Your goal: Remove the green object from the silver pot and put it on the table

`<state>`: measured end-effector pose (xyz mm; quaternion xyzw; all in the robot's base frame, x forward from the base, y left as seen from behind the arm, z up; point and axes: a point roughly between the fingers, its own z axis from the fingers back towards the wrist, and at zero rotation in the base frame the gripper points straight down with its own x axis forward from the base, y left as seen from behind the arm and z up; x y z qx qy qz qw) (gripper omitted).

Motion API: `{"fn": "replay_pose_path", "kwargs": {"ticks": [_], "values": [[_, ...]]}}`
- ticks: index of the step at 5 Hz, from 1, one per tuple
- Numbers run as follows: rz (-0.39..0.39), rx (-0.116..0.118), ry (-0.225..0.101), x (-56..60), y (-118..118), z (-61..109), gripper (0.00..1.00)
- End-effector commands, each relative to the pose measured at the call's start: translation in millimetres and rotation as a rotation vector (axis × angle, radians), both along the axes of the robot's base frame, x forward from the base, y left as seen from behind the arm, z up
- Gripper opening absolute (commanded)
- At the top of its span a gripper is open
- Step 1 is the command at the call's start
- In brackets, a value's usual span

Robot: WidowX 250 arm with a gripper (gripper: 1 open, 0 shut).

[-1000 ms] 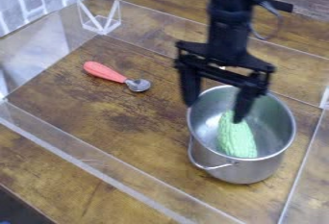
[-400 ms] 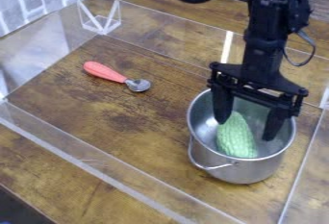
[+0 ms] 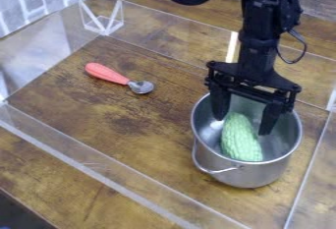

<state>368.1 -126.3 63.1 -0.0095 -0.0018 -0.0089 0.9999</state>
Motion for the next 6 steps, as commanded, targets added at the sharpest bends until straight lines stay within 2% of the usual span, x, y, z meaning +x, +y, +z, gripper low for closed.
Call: {"fn": "replay_pose_path", "kwargs": {"ticks": [1,3,6], "values": [[0.022,-0.019,-0.075,18.6,9,20.0,1.0],[0.038,-0.024,-0.073,30.9,16,13.6,1.0],[0.035,-0.037,-0.07,35.1,9,10.9,1.0]]}}
